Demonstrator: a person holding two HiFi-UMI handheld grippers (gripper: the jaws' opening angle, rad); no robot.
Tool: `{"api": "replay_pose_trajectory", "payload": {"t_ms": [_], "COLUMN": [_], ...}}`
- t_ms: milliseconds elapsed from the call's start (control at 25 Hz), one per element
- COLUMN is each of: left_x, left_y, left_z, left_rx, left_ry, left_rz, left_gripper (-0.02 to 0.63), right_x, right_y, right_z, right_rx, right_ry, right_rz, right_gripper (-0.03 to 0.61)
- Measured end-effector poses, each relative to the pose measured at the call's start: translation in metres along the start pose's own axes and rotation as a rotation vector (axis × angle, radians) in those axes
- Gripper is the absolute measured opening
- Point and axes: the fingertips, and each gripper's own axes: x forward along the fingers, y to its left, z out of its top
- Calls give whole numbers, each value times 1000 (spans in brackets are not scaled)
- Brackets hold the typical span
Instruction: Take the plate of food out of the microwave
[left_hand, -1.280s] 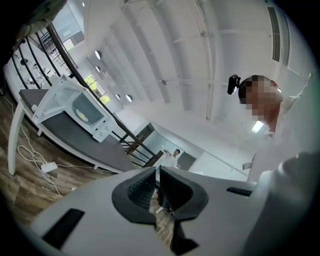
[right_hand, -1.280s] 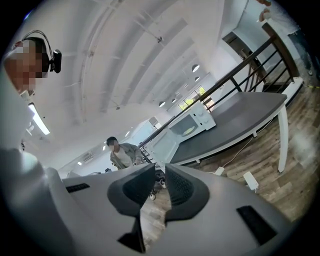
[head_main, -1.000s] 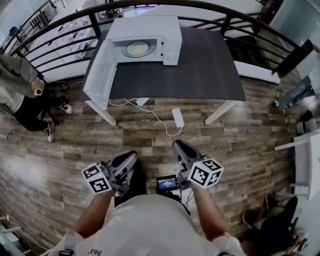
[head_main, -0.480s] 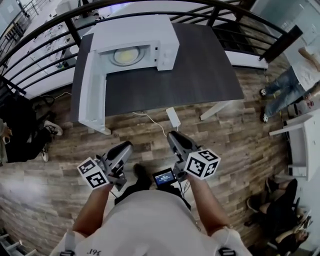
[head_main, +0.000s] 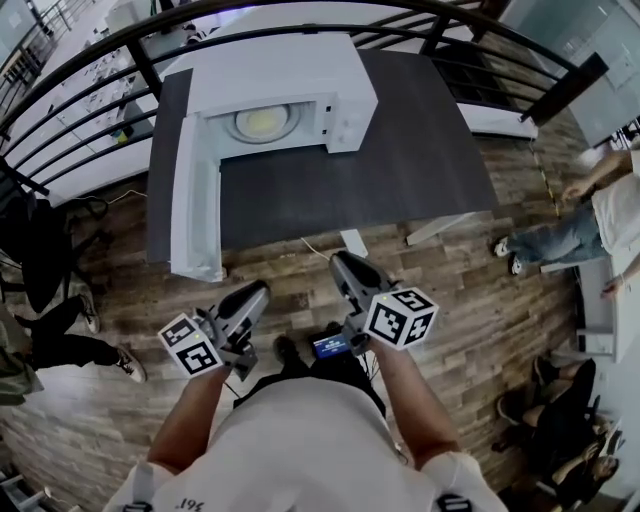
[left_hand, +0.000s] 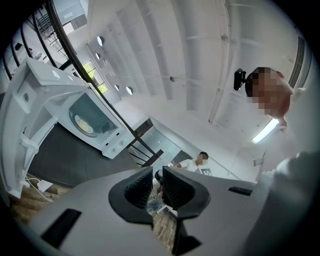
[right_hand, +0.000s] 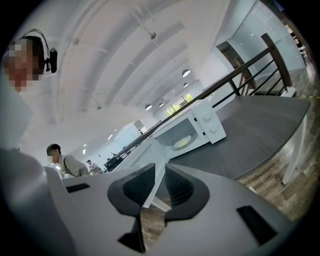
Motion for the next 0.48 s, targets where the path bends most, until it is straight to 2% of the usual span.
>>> {"api": "replay_pose_trajectory", "payload": {"t_ms": [320,480], "left_x": [42,82], "left_y": [44,71], "left_z": [24,46], "left_rx": [5,8], "left_ry": [-30,-59], "left_rz": [86,149], "left_gripper": [43,43], "right_x": [59,101], "right_y": [-42,-72], "right_z": [29,66], "right_rx": [-3,-19], "right_ry": [70,105], "right_rz": [46,80], "right_gripper": [44,44]}}
